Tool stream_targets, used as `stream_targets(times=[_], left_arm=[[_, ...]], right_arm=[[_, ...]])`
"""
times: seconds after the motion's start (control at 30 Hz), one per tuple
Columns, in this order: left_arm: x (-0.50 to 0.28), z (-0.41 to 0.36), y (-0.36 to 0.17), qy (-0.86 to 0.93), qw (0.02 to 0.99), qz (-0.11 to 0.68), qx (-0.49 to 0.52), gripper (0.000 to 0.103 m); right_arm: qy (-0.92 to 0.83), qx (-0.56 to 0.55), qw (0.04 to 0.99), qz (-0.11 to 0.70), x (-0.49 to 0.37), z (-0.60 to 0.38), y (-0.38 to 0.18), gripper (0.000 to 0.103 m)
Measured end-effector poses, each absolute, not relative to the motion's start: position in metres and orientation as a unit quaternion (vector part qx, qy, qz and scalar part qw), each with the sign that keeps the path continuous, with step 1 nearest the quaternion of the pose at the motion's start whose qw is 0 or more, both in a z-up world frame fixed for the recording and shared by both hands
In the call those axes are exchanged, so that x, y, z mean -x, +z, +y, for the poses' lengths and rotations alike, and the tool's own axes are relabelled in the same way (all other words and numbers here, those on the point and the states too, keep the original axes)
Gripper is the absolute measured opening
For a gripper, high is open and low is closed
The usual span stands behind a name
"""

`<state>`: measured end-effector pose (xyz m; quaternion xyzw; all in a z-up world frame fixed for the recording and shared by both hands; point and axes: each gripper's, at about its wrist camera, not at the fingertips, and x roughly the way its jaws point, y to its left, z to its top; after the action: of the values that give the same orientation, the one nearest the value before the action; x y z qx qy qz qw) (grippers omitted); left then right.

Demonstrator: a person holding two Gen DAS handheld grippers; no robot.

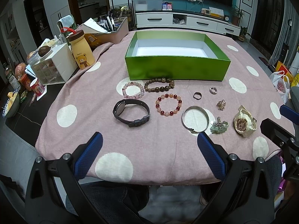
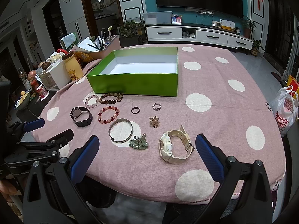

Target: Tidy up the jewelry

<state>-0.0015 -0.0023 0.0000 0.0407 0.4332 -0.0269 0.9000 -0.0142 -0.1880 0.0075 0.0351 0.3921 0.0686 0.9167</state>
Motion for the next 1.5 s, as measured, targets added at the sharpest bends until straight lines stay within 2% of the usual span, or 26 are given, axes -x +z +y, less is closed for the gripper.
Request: stream_targets(times=[1.5], left_arm=[[0.0,-0.001,-0.004,-0.036,0.899,0.435,-0.024,0.101]], right_arm=[[0.073,-0.042,0.923,0.377,0.015,-0.201,0.016,0.102]])
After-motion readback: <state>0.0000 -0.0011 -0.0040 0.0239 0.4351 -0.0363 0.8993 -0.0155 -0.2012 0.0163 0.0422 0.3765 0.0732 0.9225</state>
